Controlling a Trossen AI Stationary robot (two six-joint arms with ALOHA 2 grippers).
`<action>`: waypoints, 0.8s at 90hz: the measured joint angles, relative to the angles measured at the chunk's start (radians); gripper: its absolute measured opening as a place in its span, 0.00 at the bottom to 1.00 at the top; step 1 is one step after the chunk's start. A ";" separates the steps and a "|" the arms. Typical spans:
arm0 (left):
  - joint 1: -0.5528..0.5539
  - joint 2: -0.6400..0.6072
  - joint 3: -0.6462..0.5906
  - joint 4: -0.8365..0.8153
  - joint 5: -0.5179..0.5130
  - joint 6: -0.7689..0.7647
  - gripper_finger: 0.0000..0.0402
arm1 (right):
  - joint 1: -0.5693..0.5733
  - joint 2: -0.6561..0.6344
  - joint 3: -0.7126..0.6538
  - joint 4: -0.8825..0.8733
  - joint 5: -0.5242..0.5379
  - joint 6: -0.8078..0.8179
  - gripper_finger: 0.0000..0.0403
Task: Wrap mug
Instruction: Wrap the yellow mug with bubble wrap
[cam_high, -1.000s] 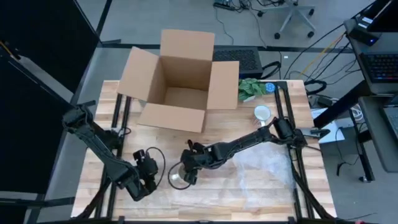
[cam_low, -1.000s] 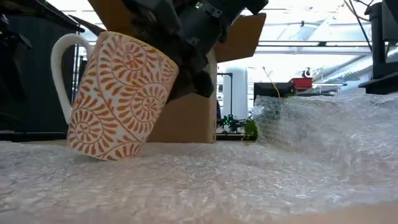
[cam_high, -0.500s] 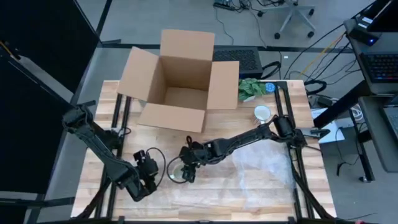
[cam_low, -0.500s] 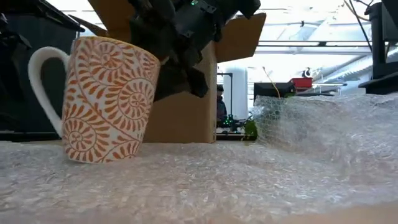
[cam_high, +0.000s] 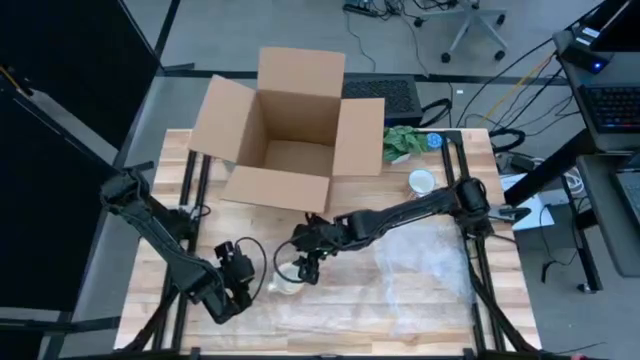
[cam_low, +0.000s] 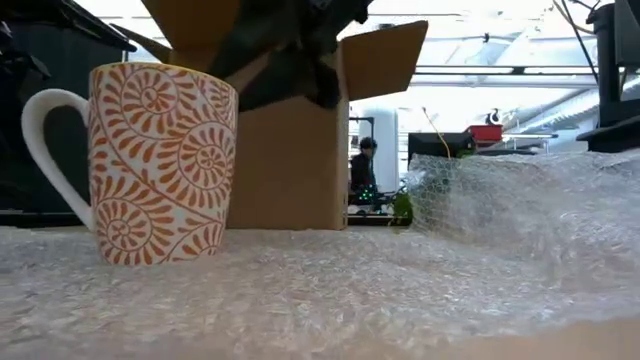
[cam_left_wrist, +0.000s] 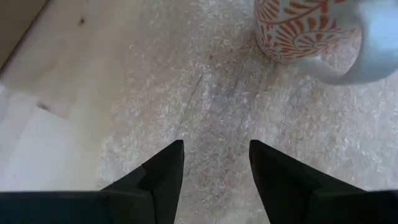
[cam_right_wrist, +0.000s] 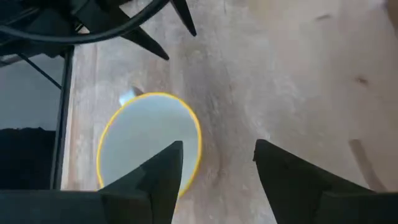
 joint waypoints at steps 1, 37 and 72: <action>0.000 0.000 0.000 0.000 0.000 0.000 0.43 | 0.000 -0.006 0.000 -0.016 0.000 0.000 0.46; 0.000 0.000 0.000 0.004 0.000 0.000 0.43 | 0.204 -0.132 -0.011 -0.728 0.085 0.223 0.46; 0.008 0.000 0.000 0.027 -0.011 0.001 0.43 | 0.068 -0.160 -0.215 -0.681 0.263 0.106 0.46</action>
